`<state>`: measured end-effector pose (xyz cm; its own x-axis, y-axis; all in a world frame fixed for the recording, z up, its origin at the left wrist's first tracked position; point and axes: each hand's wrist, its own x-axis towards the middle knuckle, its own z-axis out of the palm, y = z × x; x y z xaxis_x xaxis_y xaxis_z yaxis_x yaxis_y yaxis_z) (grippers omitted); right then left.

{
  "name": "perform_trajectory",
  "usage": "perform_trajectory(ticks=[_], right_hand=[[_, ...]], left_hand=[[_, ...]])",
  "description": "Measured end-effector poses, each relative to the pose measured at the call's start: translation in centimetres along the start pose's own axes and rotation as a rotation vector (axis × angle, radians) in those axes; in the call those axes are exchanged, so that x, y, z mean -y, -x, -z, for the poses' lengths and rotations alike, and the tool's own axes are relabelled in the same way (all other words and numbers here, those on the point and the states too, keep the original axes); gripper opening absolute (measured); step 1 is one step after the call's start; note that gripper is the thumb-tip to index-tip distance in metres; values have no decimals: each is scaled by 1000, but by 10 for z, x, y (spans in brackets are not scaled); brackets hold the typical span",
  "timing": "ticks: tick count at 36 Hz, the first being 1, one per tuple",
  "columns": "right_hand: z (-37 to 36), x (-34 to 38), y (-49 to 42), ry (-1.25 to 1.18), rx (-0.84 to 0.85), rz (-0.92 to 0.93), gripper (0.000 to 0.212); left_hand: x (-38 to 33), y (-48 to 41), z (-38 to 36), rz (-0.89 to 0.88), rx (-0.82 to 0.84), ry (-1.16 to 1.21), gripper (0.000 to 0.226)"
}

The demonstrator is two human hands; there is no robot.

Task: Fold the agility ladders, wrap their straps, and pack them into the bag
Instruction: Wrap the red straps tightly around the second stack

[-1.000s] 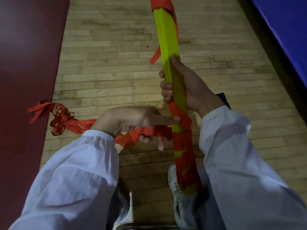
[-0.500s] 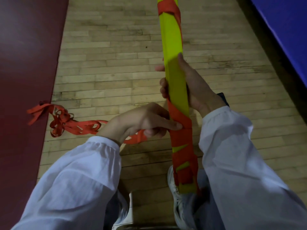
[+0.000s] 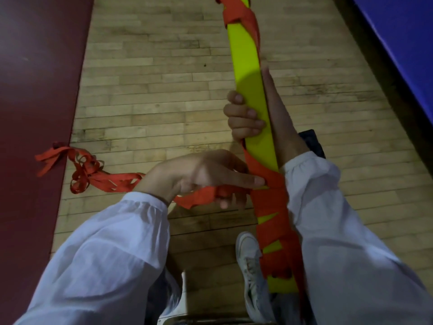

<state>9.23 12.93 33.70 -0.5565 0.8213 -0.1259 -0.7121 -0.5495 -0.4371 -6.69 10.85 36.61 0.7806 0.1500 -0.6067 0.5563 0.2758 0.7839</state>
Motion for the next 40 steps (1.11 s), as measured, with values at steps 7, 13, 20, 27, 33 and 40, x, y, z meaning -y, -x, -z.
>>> perform_trajectory(ticks=[7,13,20,27,33,40], right_hand=[[-15,-5,3,205,-269,-36,72],[-17,-10,0,380,-507,45,72],[-15,-14,-4,545,-666,142,69],[-12,-20,-7,675,-753,121,68],[-11,-16,-4,542,-662,111,79],[-20,-7,8,209,-449,199,51]], left_hand=[[5,5,14,97,77,-126,56],[4,3,14,132,-55,-81,40],[1,-3,5,126,-213,-135,54],[6,-13,-11,77,-345,-204,42],[5,-10,-7,101,-362,-147,38],[-5,5,3,-48,-193,-6,35]])
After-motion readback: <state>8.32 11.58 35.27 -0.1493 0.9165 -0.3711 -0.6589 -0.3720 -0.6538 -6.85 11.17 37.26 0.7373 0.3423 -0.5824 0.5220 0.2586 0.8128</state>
